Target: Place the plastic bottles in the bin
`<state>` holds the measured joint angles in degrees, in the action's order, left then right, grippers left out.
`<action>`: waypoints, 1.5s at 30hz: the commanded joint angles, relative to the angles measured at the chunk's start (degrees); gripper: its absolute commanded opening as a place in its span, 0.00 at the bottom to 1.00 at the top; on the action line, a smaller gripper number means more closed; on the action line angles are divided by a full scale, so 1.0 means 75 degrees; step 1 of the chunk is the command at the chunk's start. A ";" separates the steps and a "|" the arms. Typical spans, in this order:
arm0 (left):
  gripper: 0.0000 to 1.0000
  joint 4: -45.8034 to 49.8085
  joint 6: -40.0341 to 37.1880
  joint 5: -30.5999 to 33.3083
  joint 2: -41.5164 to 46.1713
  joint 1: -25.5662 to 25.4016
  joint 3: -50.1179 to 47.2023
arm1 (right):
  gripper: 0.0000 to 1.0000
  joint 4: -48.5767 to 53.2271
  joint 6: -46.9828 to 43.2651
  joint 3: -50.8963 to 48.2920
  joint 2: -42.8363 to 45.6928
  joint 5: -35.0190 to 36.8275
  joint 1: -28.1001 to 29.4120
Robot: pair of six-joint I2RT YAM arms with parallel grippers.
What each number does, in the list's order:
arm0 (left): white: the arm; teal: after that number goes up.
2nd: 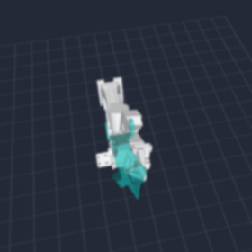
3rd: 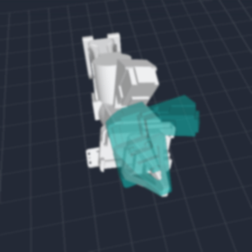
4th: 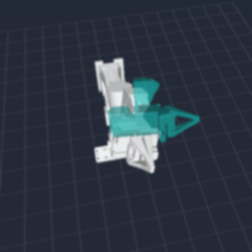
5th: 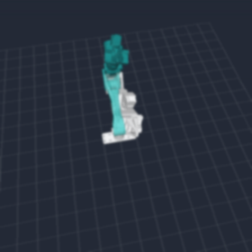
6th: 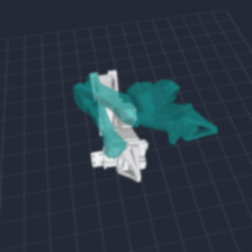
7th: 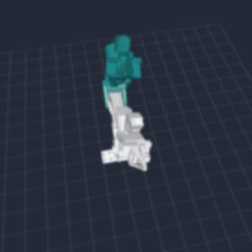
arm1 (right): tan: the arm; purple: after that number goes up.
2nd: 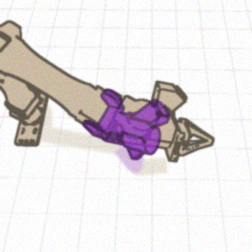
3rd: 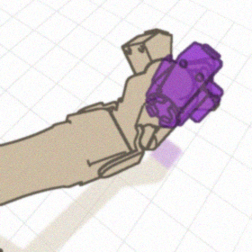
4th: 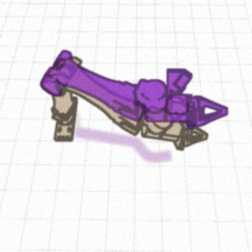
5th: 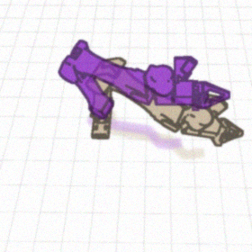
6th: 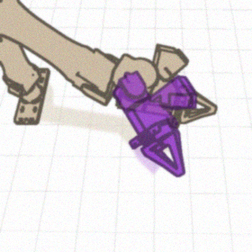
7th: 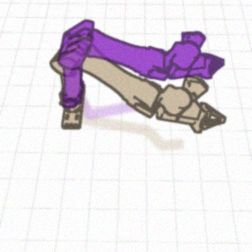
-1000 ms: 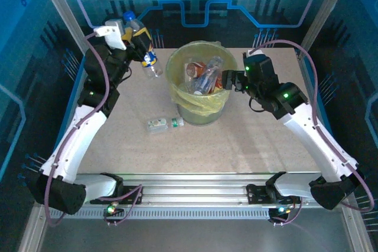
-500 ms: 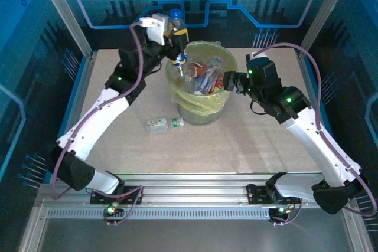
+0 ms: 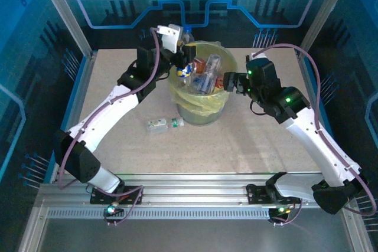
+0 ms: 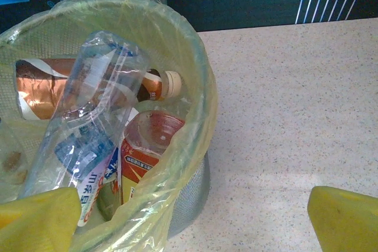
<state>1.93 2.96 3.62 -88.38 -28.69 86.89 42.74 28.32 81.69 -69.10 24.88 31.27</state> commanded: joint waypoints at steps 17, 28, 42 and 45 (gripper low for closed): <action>0.79 0.0933 0.0551 0.0286 -0.0366 -0.0052 -0.0267 | 1.00 -0.0132 0.0080 0.0040 -0.0180 -0.0084 -0.0173; 0.96 0.0565 0.0866 0.1014 -0.0171 -0.0036 -0.0185 | 1.00 -0.0120 -0.0011 0.0184 -0.0354 -0.0266 -0.0191; 0.92 0.1221 0.1538 0.1066 -0.0778 0.0492 0.1270 | 1.00 -0.0144 -0.0031 0.0239 -0.0510 -0.0400 -0.0205; 0.89 0.1260 0.1732 0.1033 -0.1059 0.0679 0.1516 | 1.00 -0.0133 -0.0035 0.0237 -0.0544 -0.0400 -0.0199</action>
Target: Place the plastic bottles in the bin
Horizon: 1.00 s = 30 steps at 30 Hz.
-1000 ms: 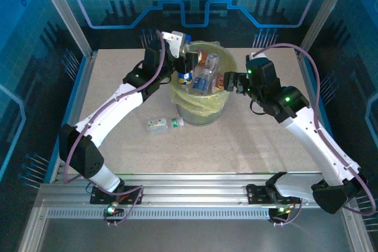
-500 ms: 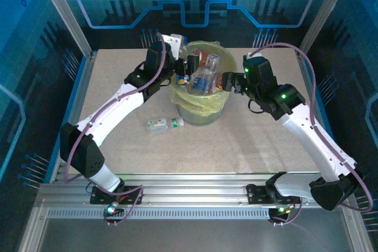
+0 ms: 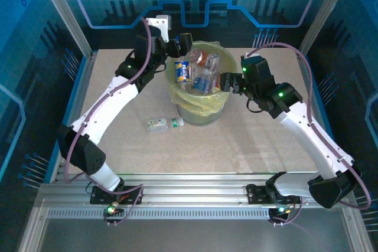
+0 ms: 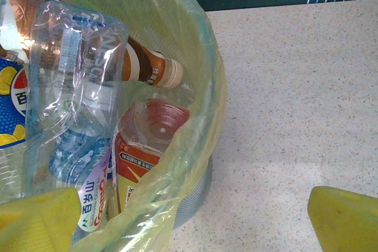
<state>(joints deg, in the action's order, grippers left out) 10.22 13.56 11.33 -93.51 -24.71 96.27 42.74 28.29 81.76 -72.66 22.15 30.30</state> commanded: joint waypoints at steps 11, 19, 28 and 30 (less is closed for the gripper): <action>0.64 0.0340 0.0547 -0.1516 -0.1481 0.0494 0.1096 | 1.00 -0.0120 0.0001 0.0168 -0.0125 0.0050 -0.0080; 0.50 0.0182 0.0490 -0.2313 -0.1649 0.0494 0.0955 | 1.00 -0.0124 -0.0075 0.0167 -0.0240 0.0087 -0.0156; 0.44 0.0269 0.0027 -0.2173 -0.1571 0.0506 0.0344 | 1.00 -0.0154 -0.0208 0.0353 -0.0448 0.0026 -0.0178; 0.46 0.0209 0.0010 -0.2180 -0.1526 0.0517 0.0243 | 1.00 -0.0173 -0.0254 0.0424 -0.0503 0.0011 -0.0185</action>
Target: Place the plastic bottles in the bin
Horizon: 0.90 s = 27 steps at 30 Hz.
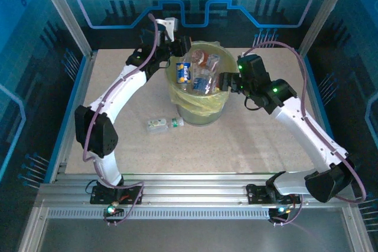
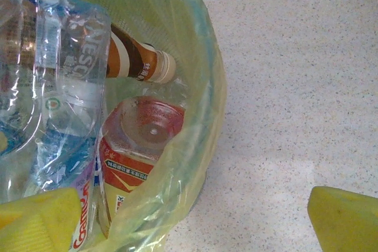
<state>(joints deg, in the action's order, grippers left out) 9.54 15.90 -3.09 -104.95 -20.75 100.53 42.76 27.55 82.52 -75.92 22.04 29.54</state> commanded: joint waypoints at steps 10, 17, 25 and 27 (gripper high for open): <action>0.78 0.0576 -0.0278 -0.0152 0.0260 0.0119 0.0098 | 1.00 0.0042 -0.0352 0.1070 -0.0242 -0.0071 -0.0083; 0.99 0.0784 -0.0380 0.0106 0.0984 0.0122 0.0153 | 1.00 0.0217 -0.0386 0.1316 -0.0100 -0.0306 -0.0077; 0.99 0.0259 -0.2177 0.0377 0.2952 0.0119 -0.1827 | 1.00 0.0559 -0.0348 0.1432 0.0081 -0.0272 -0.0071; 0.99 0.0210 -0.3034 0.0196 0.3655 0.0119 -0.2773 | 1.00 0.0614 -0.0301 0.1375 0.0136 -0.0245 -0.0071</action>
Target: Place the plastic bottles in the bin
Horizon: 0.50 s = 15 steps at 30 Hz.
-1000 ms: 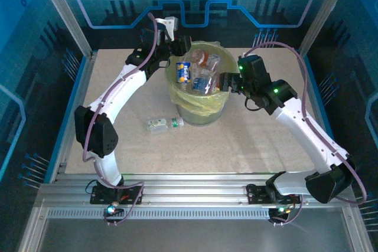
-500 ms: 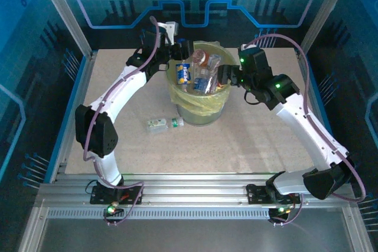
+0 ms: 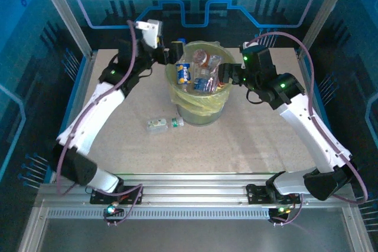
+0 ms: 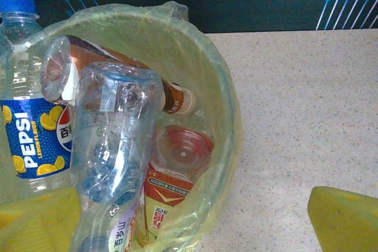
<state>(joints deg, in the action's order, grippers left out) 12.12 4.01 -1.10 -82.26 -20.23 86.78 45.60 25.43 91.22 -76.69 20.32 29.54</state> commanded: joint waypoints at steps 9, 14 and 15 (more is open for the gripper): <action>0.99 0.0754 -0.2718 -0.0759 0.2926 0.0049 -0.4326 | 1.00 0.0230 0.0127 -0.0151 0.0419 0.0096 -0.0071; 0.99 0.1132 -0.2487 -0.0615 0.3257 0.0049 -0.5182 | 1.00 0.0430 0.0119 -0.0087 0.0402 0.0147 -0.0083; 0.99 0.1168 -0.2452 -0.0615 0.3229 0.0049 -0.5292 | 1.00 0.0495 0.0114 -0.0061 0.0385 0.0172 -0.0083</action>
<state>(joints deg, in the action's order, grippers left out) 19.44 -13.89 -4.86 -59.35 -20.23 48.62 47.37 25.69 90.70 -74.56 20.58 29.54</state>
